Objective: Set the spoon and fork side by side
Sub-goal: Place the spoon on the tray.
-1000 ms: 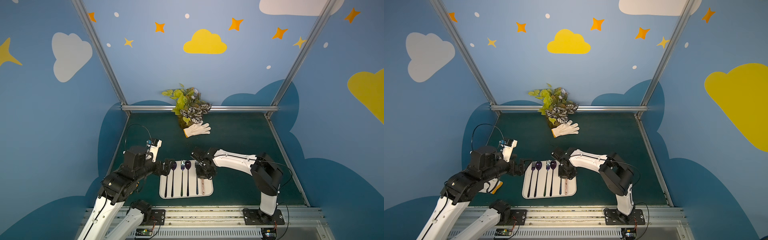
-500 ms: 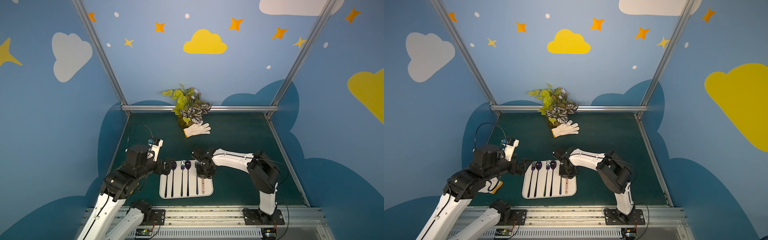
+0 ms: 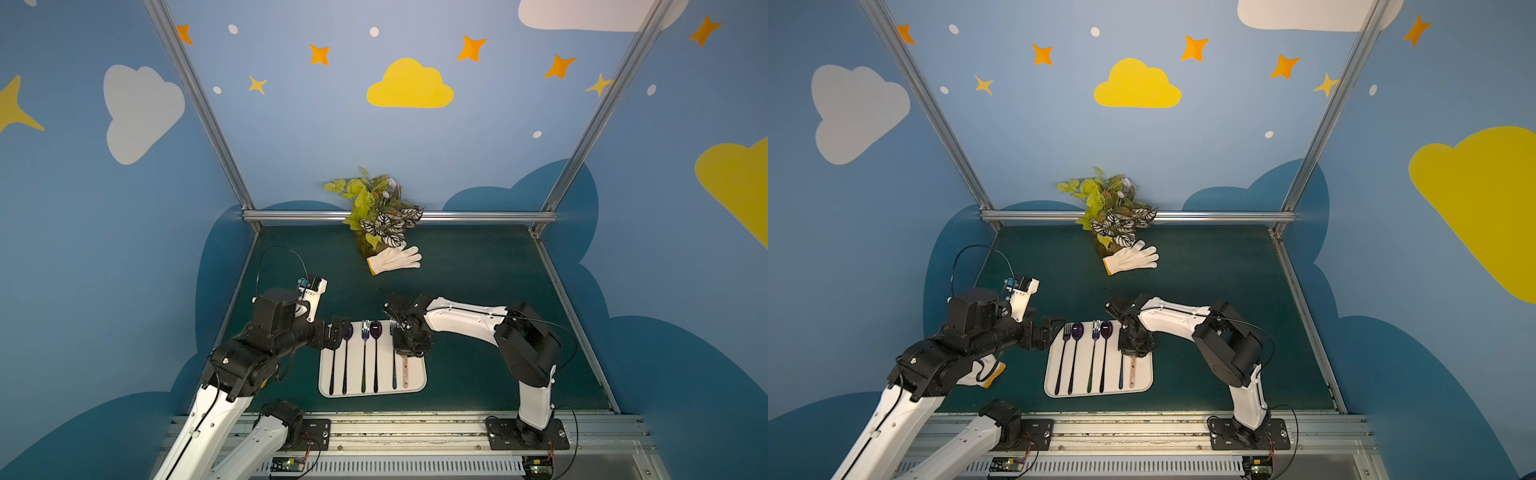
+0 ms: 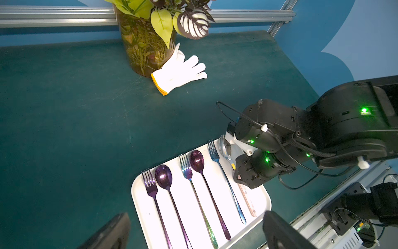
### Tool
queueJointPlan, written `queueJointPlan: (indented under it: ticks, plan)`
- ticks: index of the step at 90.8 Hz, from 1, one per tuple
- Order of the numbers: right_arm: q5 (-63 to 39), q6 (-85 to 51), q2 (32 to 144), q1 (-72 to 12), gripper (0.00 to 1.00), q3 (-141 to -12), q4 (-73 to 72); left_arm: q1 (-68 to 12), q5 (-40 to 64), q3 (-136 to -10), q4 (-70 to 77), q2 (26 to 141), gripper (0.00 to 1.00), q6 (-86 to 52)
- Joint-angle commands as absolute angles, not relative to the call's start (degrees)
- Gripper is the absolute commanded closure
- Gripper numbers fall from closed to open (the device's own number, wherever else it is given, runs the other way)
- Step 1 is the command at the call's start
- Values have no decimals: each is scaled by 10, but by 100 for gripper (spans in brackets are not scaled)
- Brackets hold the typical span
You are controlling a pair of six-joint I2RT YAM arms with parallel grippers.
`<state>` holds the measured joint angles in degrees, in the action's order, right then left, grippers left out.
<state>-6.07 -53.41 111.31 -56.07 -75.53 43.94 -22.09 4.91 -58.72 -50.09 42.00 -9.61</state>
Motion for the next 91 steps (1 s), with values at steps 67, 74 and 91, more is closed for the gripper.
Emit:
queueJointPlan:
  ticks: [67, 74, 91]
  plan:
    - [4, -457, 1029, -561, 56, -805, 532, -222, 3, -584, -464, 412, 0, -91]
    - [7, -443, 1007, -556, 51, -813, 543, -222, 5, -583, -451, 413, 0, -93]
    - [30, -403, 907, -499, 34, -807, 561, -223, -10, -596, -435, 443, 0, -74]
